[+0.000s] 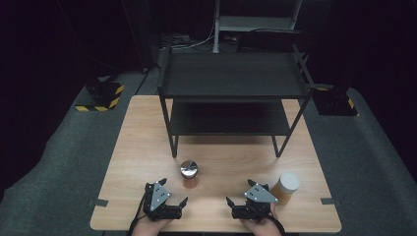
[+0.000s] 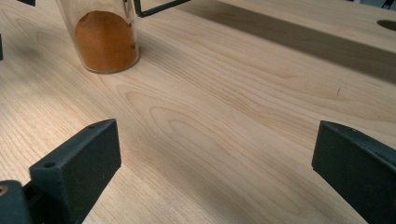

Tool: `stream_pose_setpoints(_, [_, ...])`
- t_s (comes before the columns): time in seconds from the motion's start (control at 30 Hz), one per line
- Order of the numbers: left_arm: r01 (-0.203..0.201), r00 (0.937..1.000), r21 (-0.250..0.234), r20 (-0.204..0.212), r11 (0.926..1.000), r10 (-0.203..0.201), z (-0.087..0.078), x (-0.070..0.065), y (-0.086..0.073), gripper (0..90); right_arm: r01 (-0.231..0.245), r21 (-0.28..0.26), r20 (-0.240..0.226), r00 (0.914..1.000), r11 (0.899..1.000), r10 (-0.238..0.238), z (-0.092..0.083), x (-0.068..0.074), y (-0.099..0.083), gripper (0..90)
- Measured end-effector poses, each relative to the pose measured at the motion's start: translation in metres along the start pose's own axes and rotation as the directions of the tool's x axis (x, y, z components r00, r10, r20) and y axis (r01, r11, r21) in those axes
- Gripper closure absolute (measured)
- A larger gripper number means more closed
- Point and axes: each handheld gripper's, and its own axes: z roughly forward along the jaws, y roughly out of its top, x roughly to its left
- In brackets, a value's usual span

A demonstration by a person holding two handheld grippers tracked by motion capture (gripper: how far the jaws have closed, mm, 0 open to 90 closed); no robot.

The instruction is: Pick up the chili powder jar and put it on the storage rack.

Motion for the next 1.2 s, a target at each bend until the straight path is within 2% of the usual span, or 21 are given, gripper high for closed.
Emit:
stream_pose_setpoints(0.1, [0.005,0.9999,-0.007,0.010,1.0000,-0.005,-0.001,0.002,-0.002,0.9,0.011,0.003,-0.020,0.9997,1.000,-0.011,0.001,-0.003,0.001,0.6])
stream_pose_setpoints(0.3, [0.036,0.9993,-0.020,0.009,0.9991,-0.036,-0.007,0.004,-0.006,0.8,0.011,0.005,-0.004,0.9999,1.000,-0.011,0.000,0.001,0.001,0.0])
stream_pose_setpoints(0.43, [-0.003,0.9999,-0.018,-0.015,0.9998,0.003,-0.010,0.000,-0.008,1.3,0.024,0.001,0.003,0.9997,1.000,-0.024,0.000,0.003,0.000,0.0])
stream_pose_setpoints(0.67, [0.000,1.0000,-0.009,-0.005,1.0000,0.000,-0.012,0.002,-0.008,1.3,0.028,0.005,0.019,0.9994,1.000,-0.028,-0.002,0.007,0.000,0.2])
stream_pose_setpoints(0.9, [-0.038,0.9992,0.006,-0.012,0.9993,0.038,-0.012,-0.004,-0.006,1.2,0.037,0.015,0.034,0.9987,0.999,-0.038,-0.005,0.010,-0.001,0.2])
stream_pose_setpoints(1.1, [-0.039,0.9992,-0.004,-0.008,0.9992,0.039,-0.014,-0.004,-0.008,0.7,0.023,0.015,0.041,0.9989,1.000,-0.023,-0.007,0.010,-0.002,0.3])
stream_pose_setpoints(1.2, [-0.028,0.9996,-0.007,-0.011,0.9996,0.028,-0.014,-0.004,-0.009,0.7,0.021,0.012,0.049,0.9986,1.000,-0.022,-0.008,0.011,-0.002,0.3])
